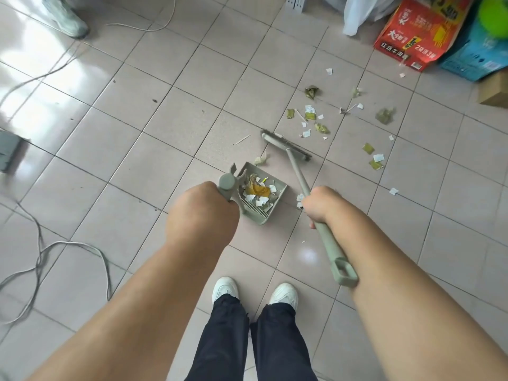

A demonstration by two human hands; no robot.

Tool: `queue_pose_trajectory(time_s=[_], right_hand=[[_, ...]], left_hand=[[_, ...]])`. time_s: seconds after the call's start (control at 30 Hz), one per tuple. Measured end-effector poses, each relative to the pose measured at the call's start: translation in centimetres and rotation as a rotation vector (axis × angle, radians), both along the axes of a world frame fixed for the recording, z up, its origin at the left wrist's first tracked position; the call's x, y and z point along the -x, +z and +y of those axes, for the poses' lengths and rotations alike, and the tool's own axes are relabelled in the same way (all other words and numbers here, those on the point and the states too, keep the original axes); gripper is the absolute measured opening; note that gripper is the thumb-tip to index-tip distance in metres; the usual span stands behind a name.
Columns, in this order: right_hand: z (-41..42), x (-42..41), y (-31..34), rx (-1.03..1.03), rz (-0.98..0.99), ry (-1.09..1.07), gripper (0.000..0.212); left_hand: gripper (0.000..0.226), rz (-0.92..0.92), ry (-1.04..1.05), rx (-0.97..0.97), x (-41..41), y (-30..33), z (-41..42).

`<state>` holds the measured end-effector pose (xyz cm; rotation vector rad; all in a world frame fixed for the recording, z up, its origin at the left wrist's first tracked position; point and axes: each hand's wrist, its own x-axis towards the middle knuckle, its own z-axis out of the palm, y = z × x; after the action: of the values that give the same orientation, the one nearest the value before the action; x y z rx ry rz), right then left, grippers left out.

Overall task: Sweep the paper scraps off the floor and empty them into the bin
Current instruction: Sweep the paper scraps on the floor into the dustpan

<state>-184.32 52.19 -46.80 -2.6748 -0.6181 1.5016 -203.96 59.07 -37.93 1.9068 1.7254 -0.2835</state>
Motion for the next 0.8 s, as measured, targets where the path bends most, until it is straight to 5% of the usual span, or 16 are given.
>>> queue_pose_trajectory(time_s=[0.2,0.4,0.8], right_hand=[[-3.6,4.8,0.1,0.122,0.118,0.079,0.023],[-7.2,3.1,5.4,0.030,0.195,-0.169,0.013],[3.8,-0.3,0.2,-0.126,-0.002,-0.230,0.023]], left_hand=[[0.008,0.001,0.026,0.000,0.7,0.1,0.2],[0.010,-0.027,0.015,0.007,1.0,0.1,0.4],[0.014,0.048,0.134,-0.051,5.9,-0.4,4.1]])
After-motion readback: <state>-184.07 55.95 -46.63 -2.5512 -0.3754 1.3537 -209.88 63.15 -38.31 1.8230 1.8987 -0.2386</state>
